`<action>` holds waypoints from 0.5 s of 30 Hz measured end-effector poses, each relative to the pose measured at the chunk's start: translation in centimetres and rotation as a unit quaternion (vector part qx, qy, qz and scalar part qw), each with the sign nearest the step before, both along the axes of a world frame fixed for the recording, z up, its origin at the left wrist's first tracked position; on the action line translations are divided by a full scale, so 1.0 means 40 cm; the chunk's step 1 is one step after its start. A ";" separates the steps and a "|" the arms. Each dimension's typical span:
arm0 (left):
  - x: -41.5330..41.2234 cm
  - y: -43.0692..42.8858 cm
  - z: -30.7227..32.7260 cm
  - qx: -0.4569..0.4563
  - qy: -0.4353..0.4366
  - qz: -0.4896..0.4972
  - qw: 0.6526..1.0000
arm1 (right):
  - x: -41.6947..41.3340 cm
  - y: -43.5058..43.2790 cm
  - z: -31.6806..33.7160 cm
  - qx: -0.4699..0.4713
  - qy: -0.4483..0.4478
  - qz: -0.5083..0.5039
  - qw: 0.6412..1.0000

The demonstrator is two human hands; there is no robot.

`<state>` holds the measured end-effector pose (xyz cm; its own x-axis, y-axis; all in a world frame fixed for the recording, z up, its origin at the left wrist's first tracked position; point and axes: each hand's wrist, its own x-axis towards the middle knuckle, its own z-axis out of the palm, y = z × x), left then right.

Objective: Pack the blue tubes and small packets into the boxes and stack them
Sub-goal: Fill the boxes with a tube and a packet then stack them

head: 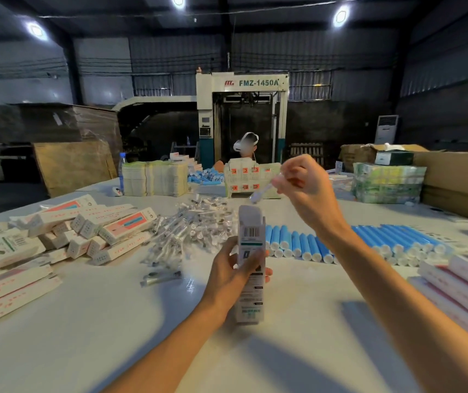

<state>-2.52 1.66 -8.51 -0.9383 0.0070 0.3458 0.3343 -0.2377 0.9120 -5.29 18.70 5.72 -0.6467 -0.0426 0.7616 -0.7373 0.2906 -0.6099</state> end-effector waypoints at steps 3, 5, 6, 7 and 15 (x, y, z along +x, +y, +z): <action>0.007 0.002 0.002 -0.004 0.010 -0.005 1.000 | 0.004 -0.019 -0.004 0.089 -0.005 -0.015 0.996; 0.010 0.002 0.003 -0.006 0.012 -0.007 1.000 | 0.003 -0.027 -0.014 0.128 -0.022 -0.017 0.991; 0.010 0.003 0.004 -0.006 0.012 -0.007 1.000 | 0.001 -0.032 -0.020 0.138 -0.029 -0.014 0.990; 0.011 0.004 0.004 -0.005 0.011 -0.008 1.000 | 0.001 -0.037 -0.029 0.138 -0.035 -0.006 0.990; 0.005 0.005 0.005 -0.014 0.023 -0.011 1.000 | 0.001 -0.077 -0.114 0.207 0.022 -0.028 0.978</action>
